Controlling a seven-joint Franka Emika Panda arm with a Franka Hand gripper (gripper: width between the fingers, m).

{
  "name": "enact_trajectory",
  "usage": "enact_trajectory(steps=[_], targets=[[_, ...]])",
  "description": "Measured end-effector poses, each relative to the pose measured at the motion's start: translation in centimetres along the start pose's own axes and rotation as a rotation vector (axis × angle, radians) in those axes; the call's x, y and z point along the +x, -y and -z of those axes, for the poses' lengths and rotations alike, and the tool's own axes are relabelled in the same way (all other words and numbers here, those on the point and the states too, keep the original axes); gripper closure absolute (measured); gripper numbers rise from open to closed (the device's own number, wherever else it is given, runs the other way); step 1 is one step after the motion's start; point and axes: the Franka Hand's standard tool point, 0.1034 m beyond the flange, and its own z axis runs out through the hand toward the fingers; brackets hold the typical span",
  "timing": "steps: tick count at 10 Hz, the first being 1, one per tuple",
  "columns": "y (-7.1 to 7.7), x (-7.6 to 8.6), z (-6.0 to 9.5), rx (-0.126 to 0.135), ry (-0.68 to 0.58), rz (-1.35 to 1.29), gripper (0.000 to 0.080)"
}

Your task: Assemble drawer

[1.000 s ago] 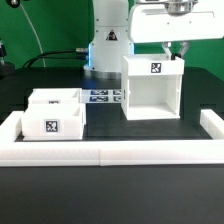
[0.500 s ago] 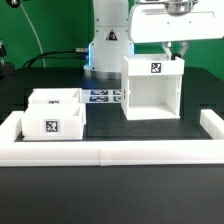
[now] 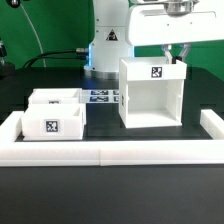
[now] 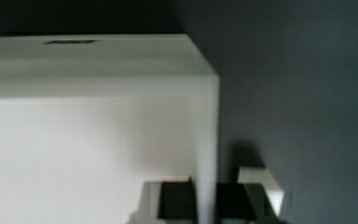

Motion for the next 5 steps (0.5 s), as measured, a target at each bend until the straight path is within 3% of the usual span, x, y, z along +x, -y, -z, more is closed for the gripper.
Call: enact_trajectory(steps=[3, 5], targets=[[-0.4, 3.1, -0.1, 0.007, -0.042, 0.005, 0.0762], [-0.5, 3.5, -0.1, 0.007, -0.046, 0.02, 0.0762]])
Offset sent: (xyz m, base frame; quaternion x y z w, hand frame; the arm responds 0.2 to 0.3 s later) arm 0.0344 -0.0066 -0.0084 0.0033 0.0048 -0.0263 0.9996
